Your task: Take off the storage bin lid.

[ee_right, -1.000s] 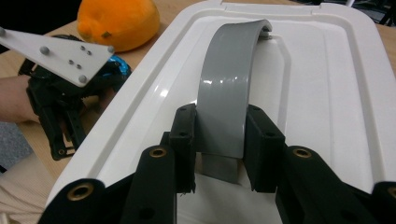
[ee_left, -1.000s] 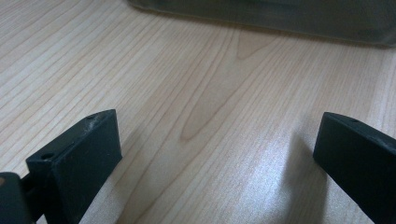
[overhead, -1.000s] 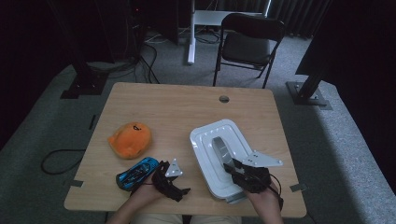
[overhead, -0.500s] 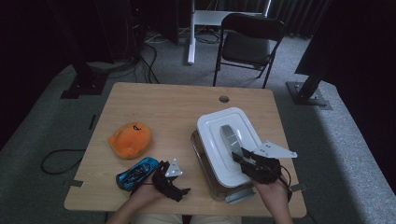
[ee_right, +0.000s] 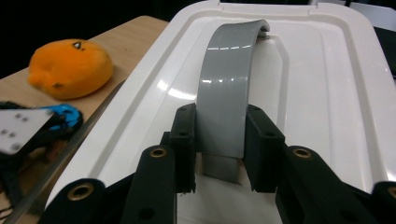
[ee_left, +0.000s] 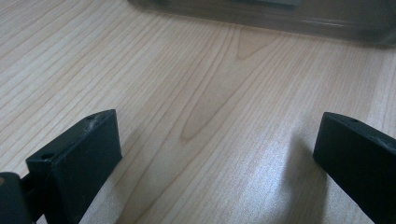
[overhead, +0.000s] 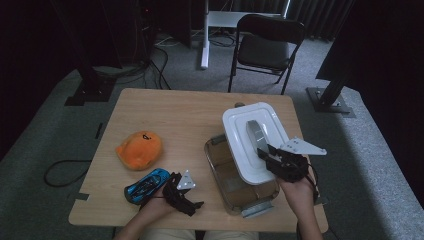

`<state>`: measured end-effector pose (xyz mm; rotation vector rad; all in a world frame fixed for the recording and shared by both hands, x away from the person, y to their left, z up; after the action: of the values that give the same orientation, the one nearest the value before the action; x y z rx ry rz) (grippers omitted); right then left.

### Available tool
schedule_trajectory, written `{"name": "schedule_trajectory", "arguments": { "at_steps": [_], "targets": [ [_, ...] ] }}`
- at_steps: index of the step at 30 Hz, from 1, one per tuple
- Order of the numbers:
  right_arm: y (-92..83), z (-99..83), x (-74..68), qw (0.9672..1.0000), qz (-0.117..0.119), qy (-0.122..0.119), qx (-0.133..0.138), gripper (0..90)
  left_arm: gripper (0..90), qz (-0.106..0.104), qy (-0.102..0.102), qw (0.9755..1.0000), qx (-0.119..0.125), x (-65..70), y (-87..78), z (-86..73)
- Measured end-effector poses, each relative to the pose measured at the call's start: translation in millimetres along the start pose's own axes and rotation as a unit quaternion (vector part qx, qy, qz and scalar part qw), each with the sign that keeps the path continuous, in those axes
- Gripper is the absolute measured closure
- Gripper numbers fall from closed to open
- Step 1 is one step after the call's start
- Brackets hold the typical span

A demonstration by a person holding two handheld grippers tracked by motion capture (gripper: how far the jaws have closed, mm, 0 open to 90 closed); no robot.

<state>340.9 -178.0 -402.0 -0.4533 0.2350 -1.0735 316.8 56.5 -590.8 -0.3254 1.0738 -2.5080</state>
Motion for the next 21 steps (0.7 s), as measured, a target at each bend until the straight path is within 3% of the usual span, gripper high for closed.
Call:
{"name": "schedule_trajectory", "arguments": {
  "at_steps": [21],
  "targets": [
    [21.1, 12.2, 63.1, 0.9975, -0.06, 0.036, 0.009, 68.0, 1.4, 0.0, 0.0, 1.0, 0.0, 0.0, 0.0, 0.0]
  ]
}}
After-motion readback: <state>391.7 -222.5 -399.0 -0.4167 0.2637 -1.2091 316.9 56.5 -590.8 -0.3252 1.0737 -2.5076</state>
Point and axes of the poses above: each handheld gripper's, and its own axes: y roughly forward along the jaws, z roughly out of its top, x roughly to its right, the point moved 9 cm from there along y, roughly forward along the jaws, and after that the axes turned 6 degrees about -z, right-handed, at the moved point
